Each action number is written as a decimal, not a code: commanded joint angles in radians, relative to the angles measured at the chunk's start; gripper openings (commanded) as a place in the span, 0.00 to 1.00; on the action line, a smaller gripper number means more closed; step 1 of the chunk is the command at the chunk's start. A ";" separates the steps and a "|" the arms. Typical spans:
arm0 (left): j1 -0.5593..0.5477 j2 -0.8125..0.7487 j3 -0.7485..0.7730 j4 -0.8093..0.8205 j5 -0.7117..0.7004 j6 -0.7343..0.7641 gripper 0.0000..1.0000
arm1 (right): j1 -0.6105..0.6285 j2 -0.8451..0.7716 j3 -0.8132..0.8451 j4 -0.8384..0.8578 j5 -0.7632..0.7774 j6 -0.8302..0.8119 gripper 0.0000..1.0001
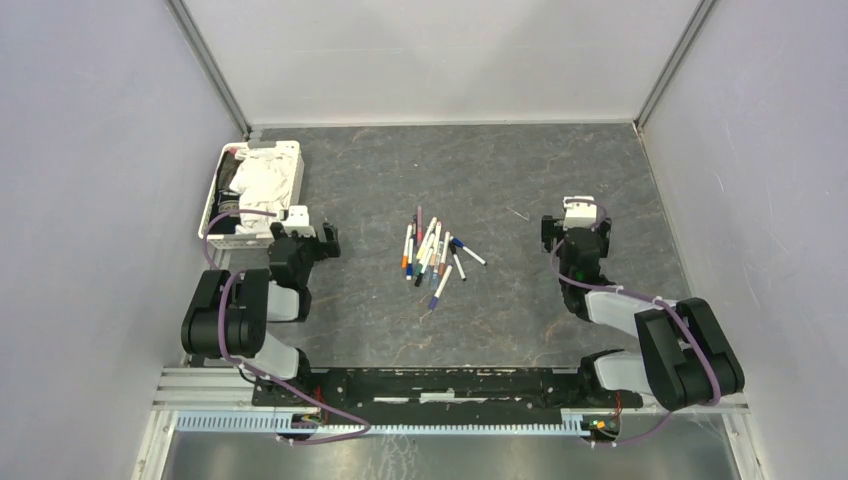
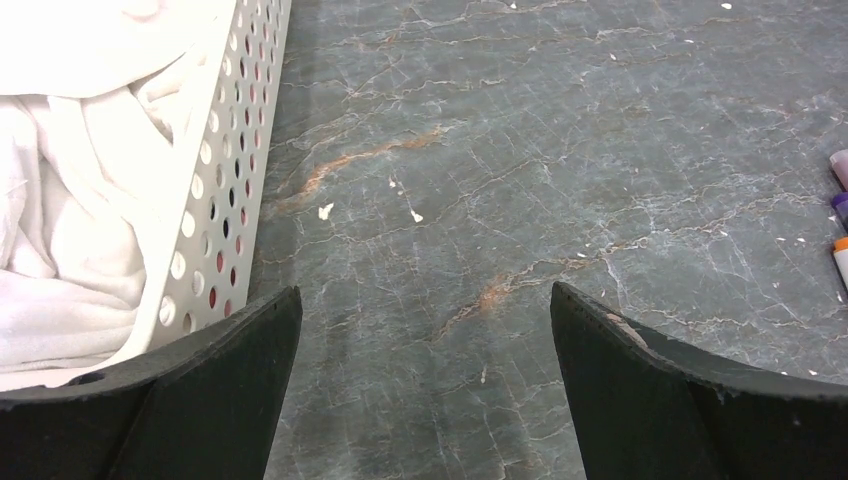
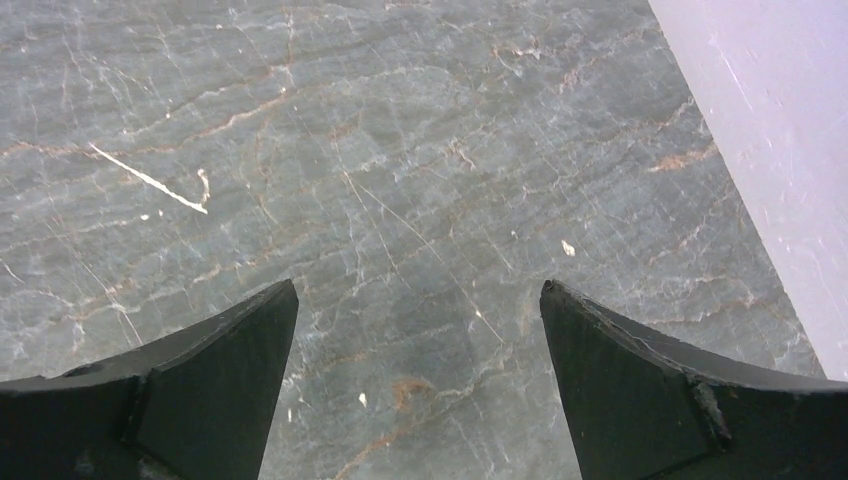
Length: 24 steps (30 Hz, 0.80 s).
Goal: Open the pen caps
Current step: Pick up the pen from the center of the board.
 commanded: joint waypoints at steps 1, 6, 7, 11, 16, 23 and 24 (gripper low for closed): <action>0.005 0.006 0.022 0.062 -0.014 -0.020 1.00 | 0.006 0.011 0.102 -0.092 -0.017 0.011 0.99; 0.005 0.005 0.023 0.062 -0.010 -0.020 1.00 | 0.006 -0.002 0.144 -0.168 -0.008 0.134 0.99; 0.004 0.007 0.024 0.063 -0.011 -0.020 1.00 | 0.005 -0.001 0.159 -0.194 -0.009 0.162 0.99; 0.002 -0.006 0.020 0.066 0.010 -0.016 1.00 | 0.003 0.015 0.217 -0.270 -0.133 0.146 0.99; 0.003 -0.102 0.363 -0.663 0.072 0.000 1.00 | 0.032 0.013 0.257 -0.326 -0.226 0.102 0.99; 0.005 -0.045 0.737 -1.235 0.207 0.112 1.00 | 0.187 0.036 0.312 -0.420 -0.291 0.048 0.81; 0.005 -0.069 0.730 -1.245 0.221 0.115 1.00 | 0.205 0.043 0.319 -0.425 -0.312 0.048 0.79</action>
